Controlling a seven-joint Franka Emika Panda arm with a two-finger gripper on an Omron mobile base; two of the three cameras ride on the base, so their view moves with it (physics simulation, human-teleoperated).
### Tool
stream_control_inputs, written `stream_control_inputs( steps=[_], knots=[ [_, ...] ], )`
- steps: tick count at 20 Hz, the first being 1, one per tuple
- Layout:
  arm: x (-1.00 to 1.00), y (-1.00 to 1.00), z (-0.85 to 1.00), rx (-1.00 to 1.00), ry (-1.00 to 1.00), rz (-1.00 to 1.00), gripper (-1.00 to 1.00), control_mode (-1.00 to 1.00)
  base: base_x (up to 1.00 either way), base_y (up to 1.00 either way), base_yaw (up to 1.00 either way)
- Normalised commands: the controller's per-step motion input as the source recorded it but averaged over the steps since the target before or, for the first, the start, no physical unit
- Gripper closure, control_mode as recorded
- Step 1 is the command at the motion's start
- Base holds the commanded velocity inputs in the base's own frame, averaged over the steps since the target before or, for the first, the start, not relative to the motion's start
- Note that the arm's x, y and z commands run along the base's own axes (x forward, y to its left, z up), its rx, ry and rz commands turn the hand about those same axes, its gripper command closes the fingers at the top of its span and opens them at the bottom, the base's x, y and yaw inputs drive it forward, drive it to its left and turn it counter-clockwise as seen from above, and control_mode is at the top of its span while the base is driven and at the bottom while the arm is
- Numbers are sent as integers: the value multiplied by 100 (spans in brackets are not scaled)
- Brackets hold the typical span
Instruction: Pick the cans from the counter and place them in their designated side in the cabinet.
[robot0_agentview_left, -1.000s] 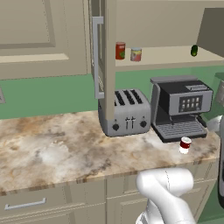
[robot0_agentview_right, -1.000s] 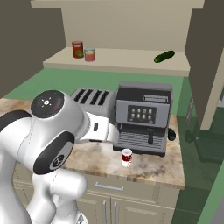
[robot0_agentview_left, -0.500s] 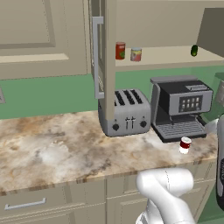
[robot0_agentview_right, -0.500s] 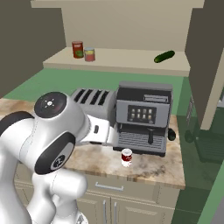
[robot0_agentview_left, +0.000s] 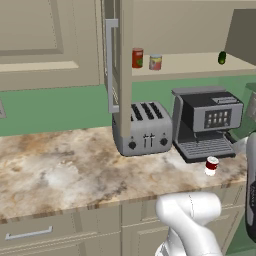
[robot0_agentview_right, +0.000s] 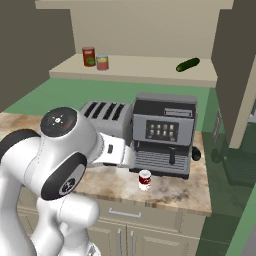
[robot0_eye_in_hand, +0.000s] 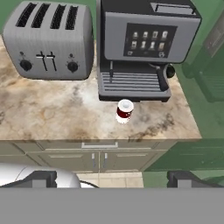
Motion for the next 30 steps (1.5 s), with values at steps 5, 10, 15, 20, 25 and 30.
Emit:
stream_control_inputs(
  steps=[5,10,15,20,25,30],
  knots=[
    [7,0,0,0,4,0,-100,-100,0,0,0],
    [5,0,-1,0,4,0,-100,-100,0,0,0],
    [2,0,-6,0,0,0,-100,-100,0,0,0],
    [10,0,-12,0,0,0,-100,-100,0,0,0],
    [9,0,-8,0,0,0,-100,-100,0,0,0],
    [8,0,-5,0,0,0,-100,-100,0,0,0]
  ],
)
